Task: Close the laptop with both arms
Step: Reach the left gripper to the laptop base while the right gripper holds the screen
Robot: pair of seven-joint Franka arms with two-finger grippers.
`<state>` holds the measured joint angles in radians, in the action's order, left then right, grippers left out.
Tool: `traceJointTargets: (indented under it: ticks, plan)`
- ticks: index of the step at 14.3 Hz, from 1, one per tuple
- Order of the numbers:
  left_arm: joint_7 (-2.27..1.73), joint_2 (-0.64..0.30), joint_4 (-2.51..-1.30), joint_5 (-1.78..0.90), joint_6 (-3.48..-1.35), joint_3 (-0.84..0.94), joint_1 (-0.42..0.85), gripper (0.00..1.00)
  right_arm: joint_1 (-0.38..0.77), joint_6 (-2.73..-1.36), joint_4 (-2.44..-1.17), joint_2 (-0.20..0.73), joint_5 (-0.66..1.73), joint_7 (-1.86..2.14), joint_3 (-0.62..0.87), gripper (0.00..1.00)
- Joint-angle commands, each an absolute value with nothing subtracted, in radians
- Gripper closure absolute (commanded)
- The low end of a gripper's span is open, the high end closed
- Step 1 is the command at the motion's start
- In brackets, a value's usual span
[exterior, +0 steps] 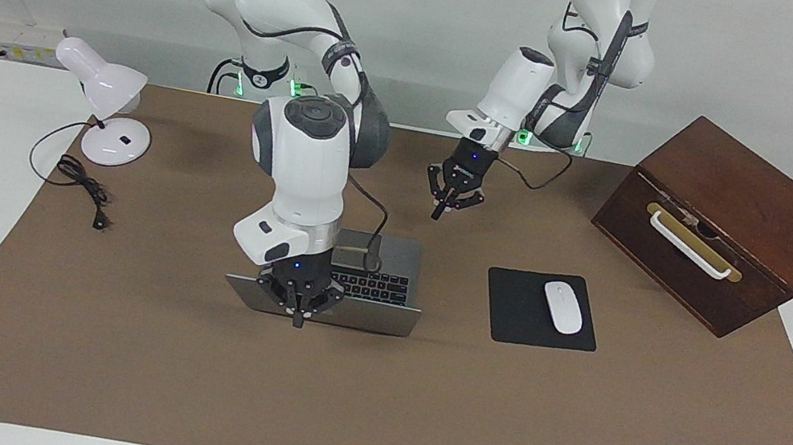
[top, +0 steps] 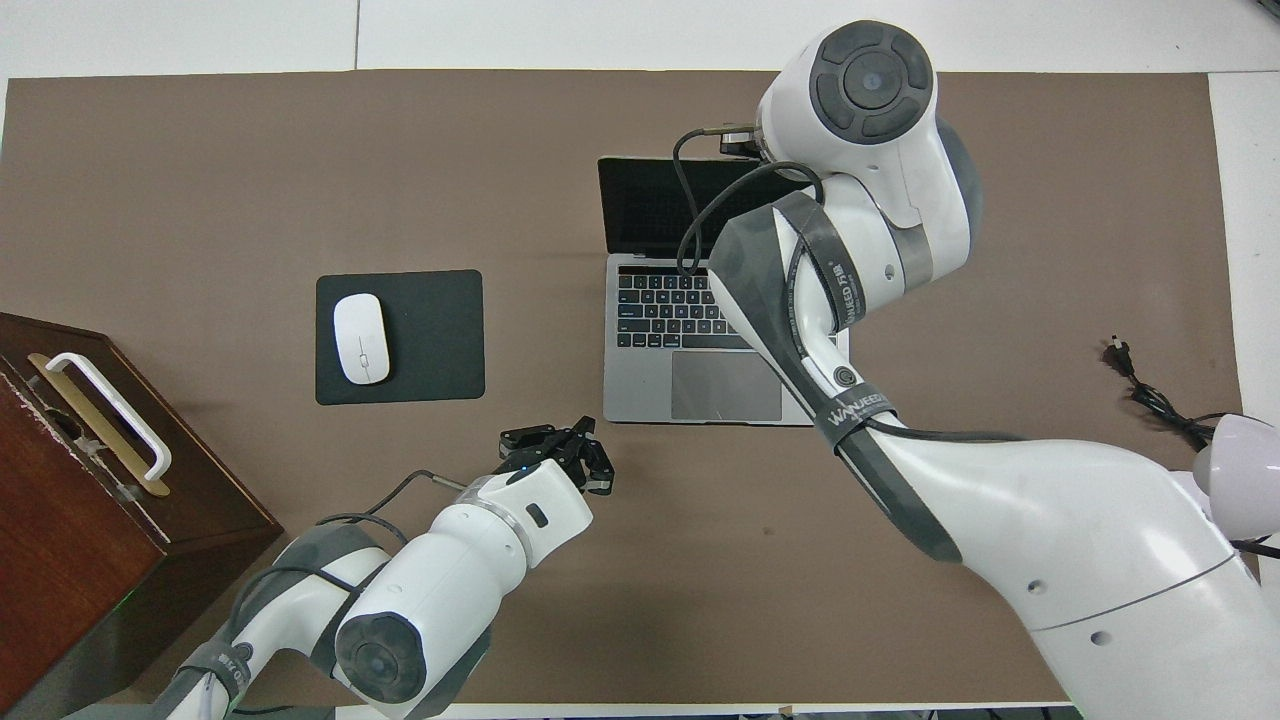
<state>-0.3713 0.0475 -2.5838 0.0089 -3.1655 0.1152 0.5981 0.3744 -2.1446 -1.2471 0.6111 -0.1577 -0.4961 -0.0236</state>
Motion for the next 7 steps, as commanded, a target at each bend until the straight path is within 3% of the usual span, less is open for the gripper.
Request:
traceJointTargets:
  ticks: [1,7]
  plan:
    - [-0.357,-0.043,-2.511,0.026,-3.197,0.098,0.626,1.0,0.365,-2.163,-1.318,0.571,-0.183,-0.52,-0.014,1.0]
    - [-0.312,-0.175,-2.453,0.04,-3.261,0.095,0.626,1.0,0.374,-2.01,-1.293,0.56,-0.169,-0.522,-0.014,1.0]
